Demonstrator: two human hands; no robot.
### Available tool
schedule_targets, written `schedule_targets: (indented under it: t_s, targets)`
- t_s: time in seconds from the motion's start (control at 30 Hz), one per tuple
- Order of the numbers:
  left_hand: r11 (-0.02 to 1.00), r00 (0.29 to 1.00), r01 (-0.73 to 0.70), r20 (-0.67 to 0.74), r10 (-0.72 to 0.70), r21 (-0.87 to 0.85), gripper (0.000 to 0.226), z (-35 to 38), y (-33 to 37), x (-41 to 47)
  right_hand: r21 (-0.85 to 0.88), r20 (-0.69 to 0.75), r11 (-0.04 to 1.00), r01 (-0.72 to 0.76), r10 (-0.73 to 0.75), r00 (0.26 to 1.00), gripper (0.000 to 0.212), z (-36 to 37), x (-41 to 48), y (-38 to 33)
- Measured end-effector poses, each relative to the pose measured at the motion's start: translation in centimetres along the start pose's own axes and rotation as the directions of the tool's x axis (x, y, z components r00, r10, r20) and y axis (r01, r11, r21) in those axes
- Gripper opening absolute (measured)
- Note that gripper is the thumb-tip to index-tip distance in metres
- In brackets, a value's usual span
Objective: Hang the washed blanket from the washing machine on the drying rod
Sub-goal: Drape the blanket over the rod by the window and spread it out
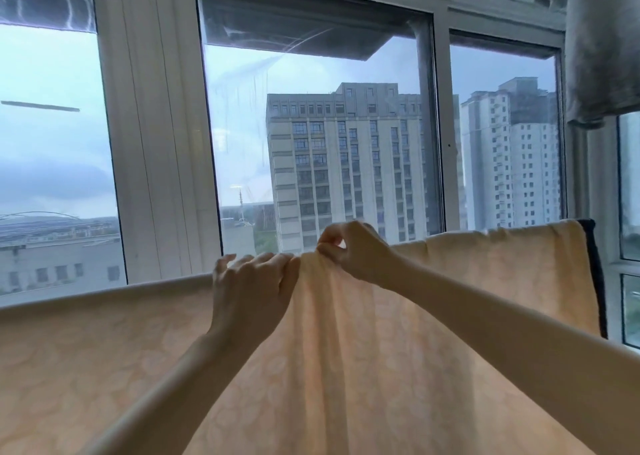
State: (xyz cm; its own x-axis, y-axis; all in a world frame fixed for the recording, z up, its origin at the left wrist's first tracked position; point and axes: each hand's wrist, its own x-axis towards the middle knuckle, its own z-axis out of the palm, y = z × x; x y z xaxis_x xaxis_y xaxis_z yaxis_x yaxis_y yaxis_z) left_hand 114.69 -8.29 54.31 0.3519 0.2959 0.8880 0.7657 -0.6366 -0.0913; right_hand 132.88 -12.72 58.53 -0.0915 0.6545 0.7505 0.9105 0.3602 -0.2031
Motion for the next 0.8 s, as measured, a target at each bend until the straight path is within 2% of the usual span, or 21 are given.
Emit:
schedule_targets:
  t_s: [0.17,0.23,0.3,0.47,0.57,0.8]
  targets:
    - [1.000,1.000,0.024,-0.017,-0.024,-0.005,0.056,0.5,0.2,0.3,0.118,-0.181,0.991,-0.056,0.077,0.980,0.013,-3.6,-0.2,3.0]
    - [0.999,0.999,0.044,-0.024,-0.045,-0.021,0.056,0.6,0.5,0.8,0.135,-0.208,0.988,-0.074,0.101,0.973,0.014,-5.3,-0.4,5.0]
    - [0.998,0.998,0.053,-0.034,-0.055,-0.043,0.048,0.8,1.3,1.3,0.116,-0.192,0.990,-0.081,0.103,0.976,0.015,-6.1,-0.8,6.6]
    - [0.998,0.999,0.035,0.021,-0.034,-0.052,0.050,2.2,4.9,1.8,0.071,-0.133,0.995,-0.071,0.080,0.988,0.015,-5.6,-1.4,9.6]
    - [0.998,0.999,0.029,0.048,-0.026,-0.058,0.050,2.6,6.5,1.9,0.049,-0.085,0.999,-0.016,0.020,0.996,0.015,-5.6,-1.6,10.2]
    - [0.994,0.994,0.049,0.091,-0.058,0.093,0.047,2.1,5.8,0.9,-0.020,-0.054,1.000,-0.001,0.000,0.999,0.016,-5.9,-0.7,10.5]
